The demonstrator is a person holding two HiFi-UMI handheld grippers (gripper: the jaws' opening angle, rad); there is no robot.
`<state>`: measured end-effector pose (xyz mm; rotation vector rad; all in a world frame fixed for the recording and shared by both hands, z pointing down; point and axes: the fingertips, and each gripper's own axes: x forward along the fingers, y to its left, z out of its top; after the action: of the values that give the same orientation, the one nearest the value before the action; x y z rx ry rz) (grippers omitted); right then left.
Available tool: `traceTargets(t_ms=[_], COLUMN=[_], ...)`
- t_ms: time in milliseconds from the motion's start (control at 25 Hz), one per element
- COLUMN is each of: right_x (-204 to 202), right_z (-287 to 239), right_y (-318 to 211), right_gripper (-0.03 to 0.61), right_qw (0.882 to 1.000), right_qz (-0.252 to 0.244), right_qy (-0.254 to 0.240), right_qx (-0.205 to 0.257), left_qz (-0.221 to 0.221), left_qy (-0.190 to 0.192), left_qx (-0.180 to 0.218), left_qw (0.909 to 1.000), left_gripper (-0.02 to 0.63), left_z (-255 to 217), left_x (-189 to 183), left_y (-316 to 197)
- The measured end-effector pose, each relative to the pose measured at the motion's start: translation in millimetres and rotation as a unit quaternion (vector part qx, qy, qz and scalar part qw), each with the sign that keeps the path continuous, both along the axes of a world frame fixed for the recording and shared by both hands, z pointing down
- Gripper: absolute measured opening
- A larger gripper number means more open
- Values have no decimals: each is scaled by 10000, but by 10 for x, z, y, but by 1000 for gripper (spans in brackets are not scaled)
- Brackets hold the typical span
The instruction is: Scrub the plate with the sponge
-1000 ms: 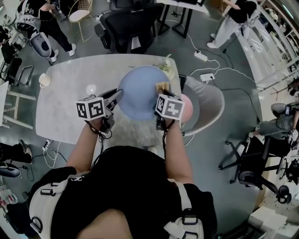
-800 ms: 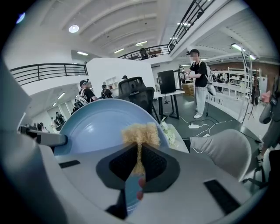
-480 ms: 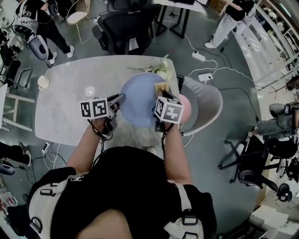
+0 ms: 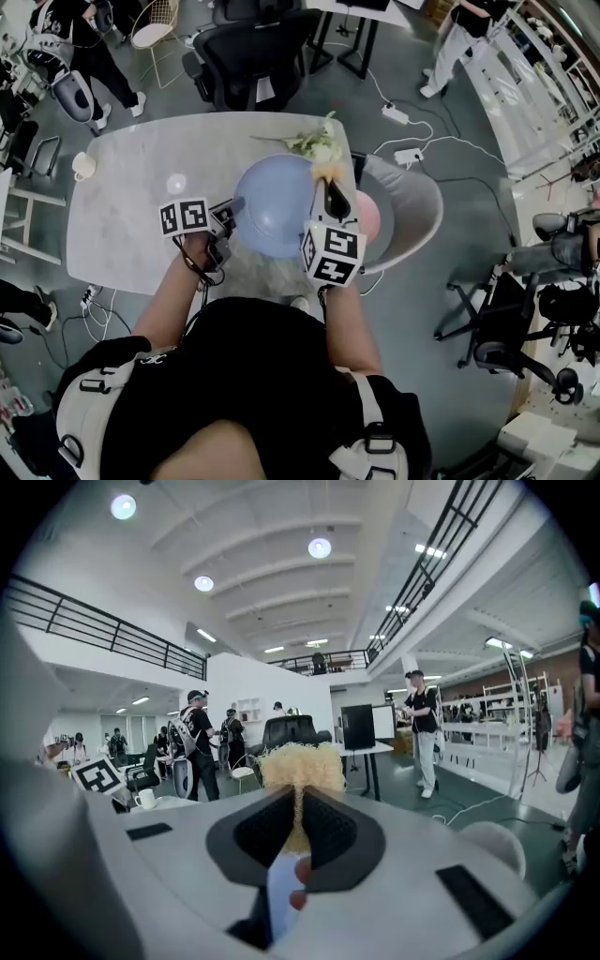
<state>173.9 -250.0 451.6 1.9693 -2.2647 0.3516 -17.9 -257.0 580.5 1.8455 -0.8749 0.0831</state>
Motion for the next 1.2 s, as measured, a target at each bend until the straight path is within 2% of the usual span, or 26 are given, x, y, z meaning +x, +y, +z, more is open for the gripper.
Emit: traceTargets(t_ms=[160, 320, 640, 840, 1000, 1080, 1200], right_x=[25, 109, 313, 395, 459, 481, 491], right_z=[-155, -155, -125, -116, -93, -72, -42], right_y=[106, 153, 304, 349, 383, 397, 399], right_gripper=[29, 29, 29, 29, 29, 29, 29], right_qw=[9992, 9992, 9986, 9985, 9983, 9983, 9985], right_qz=[27, 95, 358, 443, 503, 519, 512], right_qy=[0, -21, 29, 64, 76, 81, 79], right_qx=[405, 376, 383, 329, 266, 234, 177], left_qz=[-152, -286, -358, -640, -764, -791, -669], left_qy=[135, 240, -43, -126, -244, -440, -1218], left_qx=[-385, -780, -1305, -1690, -1835, -1911, -2008], left_qw=[9990, 9963, 9908, 9835, 9797, 9774, 9697], left_gripper=[57, 58, 57, 58, 57, 55, 54], left_z=[312, 657, 1344, 1687, 1825, 1897, 2067], left_x=[-65, -89, -112, -212, -268, -290, -367], left_y=[7, 18, 187, 241, 261, 273, 330])
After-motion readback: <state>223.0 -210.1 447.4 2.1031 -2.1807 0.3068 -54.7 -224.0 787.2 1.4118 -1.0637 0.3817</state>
